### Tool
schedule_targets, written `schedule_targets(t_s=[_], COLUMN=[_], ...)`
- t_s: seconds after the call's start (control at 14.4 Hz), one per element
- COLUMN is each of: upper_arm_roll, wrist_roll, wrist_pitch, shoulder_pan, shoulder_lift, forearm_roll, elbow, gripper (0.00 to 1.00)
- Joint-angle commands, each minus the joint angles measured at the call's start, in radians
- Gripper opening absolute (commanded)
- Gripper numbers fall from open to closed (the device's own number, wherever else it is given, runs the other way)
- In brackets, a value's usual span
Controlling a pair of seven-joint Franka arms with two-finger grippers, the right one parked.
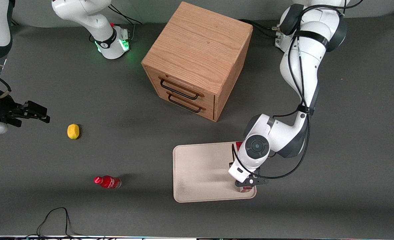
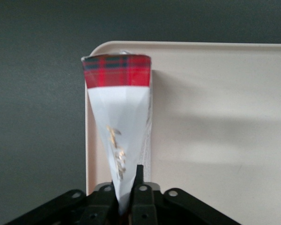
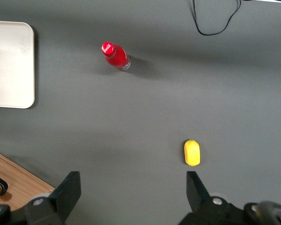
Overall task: Place red cookie box on tray
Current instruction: 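Lower the box onto the tray and open the left gripper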
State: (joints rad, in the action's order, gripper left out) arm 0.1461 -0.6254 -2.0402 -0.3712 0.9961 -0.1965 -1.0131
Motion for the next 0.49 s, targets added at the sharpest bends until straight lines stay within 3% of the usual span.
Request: schedule_targets(t_s=[0.0, 0.42], upper_arm_roll=[0.000, 0.003], wrist_roll=[-0.022, -0.022], wrist_pitch=[-0.009, 0.070], shoulder_pan=[0.002, 0.003], shoulder_lift=[-0.022, -0.098], forearm_roll=[-0.040, -0.028], elbow=[-0.027, -0.025], gripper=[1.00, 1.00])
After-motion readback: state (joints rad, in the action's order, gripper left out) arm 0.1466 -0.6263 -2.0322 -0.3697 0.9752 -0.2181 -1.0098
